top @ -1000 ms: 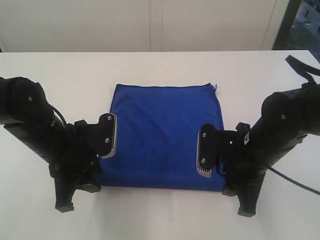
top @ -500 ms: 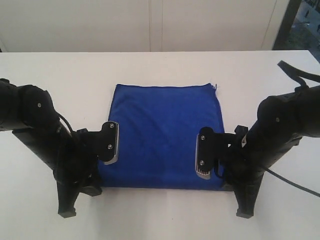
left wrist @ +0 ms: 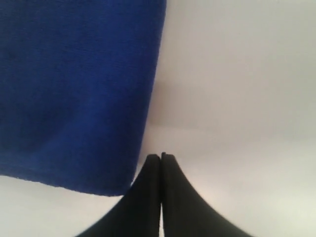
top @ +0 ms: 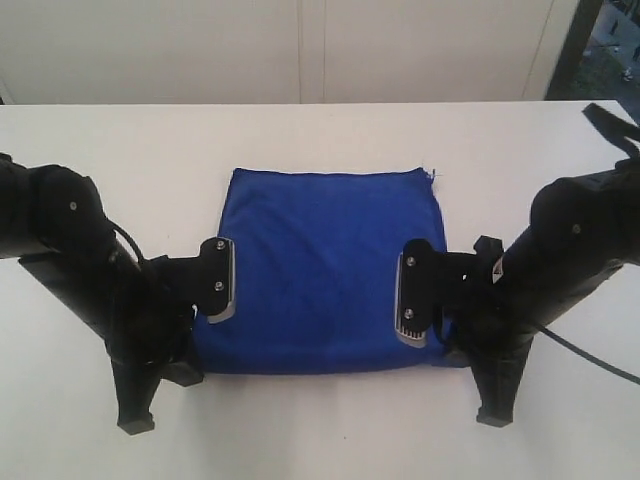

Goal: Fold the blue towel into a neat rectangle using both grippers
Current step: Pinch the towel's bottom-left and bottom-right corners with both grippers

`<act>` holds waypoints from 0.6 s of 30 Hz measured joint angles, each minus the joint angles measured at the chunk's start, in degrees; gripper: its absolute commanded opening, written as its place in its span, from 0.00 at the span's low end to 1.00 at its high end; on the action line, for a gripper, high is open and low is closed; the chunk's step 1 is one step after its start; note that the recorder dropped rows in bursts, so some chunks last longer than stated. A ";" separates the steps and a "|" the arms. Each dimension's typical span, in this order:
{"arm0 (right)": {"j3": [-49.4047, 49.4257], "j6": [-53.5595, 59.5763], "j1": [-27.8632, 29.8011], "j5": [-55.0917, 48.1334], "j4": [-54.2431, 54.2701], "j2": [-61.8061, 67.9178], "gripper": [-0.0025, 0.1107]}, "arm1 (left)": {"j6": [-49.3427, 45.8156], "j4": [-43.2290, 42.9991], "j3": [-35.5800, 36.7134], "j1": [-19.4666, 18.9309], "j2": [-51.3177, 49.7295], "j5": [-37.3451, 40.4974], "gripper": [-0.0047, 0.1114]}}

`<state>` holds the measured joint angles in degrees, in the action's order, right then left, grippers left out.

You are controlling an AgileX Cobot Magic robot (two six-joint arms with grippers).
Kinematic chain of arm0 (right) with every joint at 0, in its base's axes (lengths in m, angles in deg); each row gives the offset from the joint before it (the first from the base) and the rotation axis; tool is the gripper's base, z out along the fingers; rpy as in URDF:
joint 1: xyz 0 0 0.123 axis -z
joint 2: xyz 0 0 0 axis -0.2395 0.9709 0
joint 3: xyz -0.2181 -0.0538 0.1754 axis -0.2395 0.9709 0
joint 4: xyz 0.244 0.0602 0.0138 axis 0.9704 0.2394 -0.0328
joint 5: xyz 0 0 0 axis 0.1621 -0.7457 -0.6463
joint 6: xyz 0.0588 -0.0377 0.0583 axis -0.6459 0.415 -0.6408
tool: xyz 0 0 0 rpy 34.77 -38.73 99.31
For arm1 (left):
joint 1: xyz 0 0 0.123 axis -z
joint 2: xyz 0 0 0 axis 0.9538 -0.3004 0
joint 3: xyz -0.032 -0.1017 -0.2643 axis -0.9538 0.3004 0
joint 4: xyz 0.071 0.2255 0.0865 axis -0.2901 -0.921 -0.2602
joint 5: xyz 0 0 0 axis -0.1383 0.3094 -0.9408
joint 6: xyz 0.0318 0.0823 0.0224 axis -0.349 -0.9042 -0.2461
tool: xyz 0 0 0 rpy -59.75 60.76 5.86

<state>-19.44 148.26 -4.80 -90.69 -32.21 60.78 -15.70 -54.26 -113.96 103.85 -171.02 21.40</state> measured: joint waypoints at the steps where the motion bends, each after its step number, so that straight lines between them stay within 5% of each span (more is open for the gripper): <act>1: 0.00 0.00 0.00 -0.36 0.00 -0.99 0.02 | 0.63 0.00 0.00 0.00 0.65 0.77 0.04; 11: 0.00 0.00 0.00 -6.08 0.11 -3.49 0.02 | 3.62 0.00 0.00 0.00 5.89 10.48 0.04; 18: 0.00 0.00 0.00 -6.22 0.44 -3.49 0.02 | 1.54 0.00 0.00 0.00 6.77 6.09 0.10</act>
<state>-19.44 148.26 -4.80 -96.92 -31.77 57.28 -14.16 -54.26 -113.96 103.85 -164.26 27.49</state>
